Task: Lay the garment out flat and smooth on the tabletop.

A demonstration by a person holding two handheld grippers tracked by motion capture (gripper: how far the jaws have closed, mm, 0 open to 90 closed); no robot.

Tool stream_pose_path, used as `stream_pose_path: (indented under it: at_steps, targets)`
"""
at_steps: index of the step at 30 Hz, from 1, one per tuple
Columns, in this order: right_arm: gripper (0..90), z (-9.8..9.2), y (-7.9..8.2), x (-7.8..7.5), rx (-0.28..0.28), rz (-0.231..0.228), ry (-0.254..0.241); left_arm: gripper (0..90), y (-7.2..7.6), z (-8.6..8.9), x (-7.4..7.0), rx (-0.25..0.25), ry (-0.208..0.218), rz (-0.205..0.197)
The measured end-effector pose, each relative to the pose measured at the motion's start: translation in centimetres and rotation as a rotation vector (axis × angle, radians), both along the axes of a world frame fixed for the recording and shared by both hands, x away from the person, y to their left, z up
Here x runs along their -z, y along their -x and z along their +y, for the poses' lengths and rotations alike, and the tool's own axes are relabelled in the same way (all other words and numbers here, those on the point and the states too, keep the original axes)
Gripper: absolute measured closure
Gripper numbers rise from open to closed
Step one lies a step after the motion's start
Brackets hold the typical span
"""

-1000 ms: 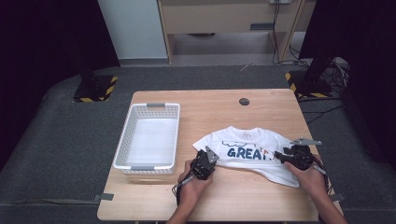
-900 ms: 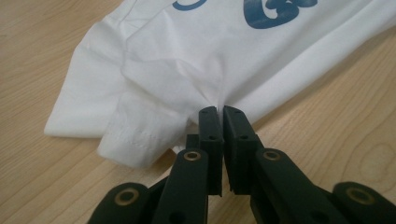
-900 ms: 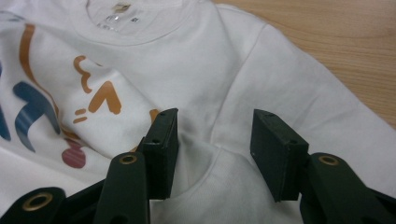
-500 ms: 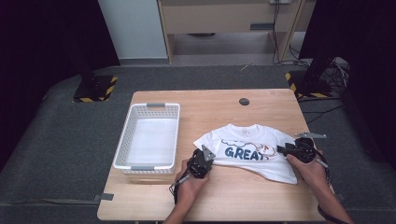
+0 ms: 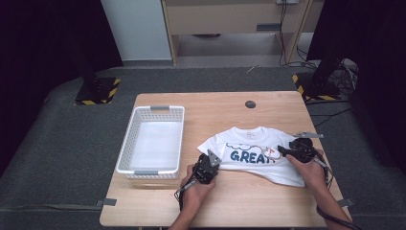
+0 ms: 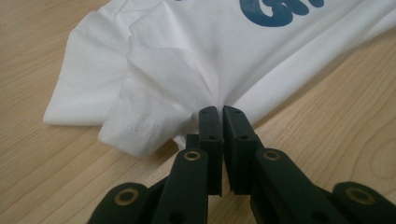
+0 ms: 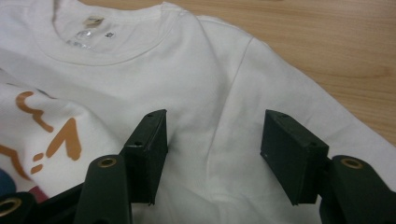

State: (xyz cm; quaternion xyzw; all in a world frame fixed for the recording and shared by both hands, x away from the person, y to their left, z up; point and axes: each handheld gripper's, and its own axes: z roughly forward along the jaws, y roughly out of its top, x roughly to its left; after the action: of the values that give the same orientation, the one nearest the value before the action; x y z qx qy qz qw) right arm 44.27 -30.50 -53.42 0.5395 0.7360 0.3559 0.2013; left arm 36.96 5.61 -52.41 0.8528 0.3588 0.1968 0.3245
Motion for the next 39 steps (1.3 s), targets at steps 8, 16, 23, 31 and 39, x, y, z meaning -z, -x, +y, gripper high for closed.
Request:
stream_pose_path:
  at_steps: [8,16,23,31,39]
  targets:
    - [41.8,1.2,-1.8,-0.4,0.074,0.034,0.102,87.6,0.9,0.0,-0.8,0.01,0.01,-0.012]
    - [41.9,1.0,-3.6,-0.4,0.15,0.035,0.102,87.6,1.9,0.7,-1.0,0.006,0.007,-0.013]
    - [40.3,0.9,-5.2,-0.3,0.166,0.023,0.096,87.5,2.5,1.1,-0.8,-0.004,0.021,0.002]
    - [29.9,0.5,-3.4,-1.7,0.099,-0.041,0.031,87.1,2.8,0.6,-0.6,0.006,0.005,0.005]
    - [20.7,-0.8,2.8,-5.1,-0.018,-0.107,0.001,85.8,2.4,0.8,0.0,-0.007,0.017,0.016]
